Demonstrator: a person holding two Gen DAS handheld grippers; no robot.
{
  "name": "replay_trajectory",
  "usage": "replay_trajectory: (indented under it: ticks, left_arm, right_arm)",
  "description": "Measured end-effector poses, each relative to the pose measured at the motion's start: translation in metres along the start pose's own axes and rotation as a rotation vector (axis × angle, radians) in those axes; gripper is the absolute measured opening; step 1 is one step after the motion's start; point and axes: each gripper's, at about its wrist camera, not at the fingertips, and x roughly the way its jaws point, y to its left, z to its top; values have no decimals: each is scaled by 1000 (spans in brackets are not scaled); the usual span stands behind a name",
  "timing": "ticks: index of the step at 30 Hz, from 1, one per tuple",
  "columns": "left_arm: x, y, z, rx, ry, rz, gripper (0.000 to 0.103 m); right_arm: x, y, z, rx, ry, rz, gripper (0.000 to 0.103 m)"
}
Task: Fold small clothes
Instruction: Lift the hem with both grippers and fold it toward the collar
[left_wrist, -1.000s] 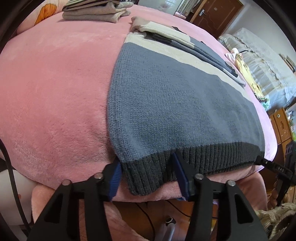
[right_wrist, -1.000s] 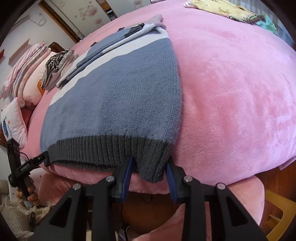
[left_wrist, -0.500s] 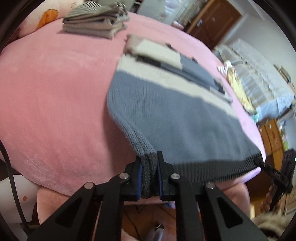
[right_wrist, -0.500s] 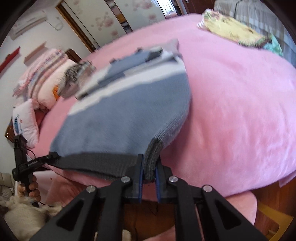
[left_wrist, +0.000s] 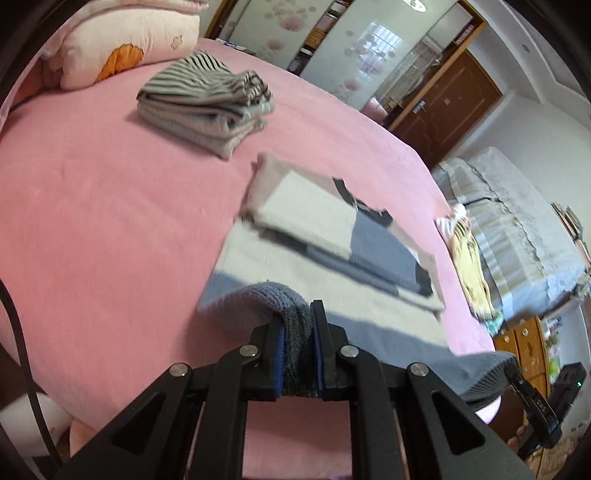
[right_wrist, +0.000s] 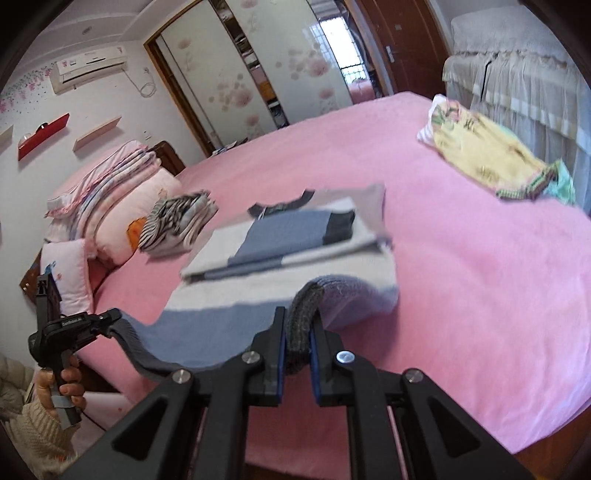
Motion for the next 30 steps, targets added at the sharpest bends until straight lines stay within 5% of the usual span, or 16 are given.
replay_trajectory:
  ticks: [15, 30]
  left_arm:
    - [97, -42, 129, 22, -9, 104, 10]
    - [211, -39, 175, 7, 59, 197, 10]
  right_arm:
    - [98, -21, 122, 82, -18, -53, 10]
    - [224, -58, 161, 113, 86, -144, 10]
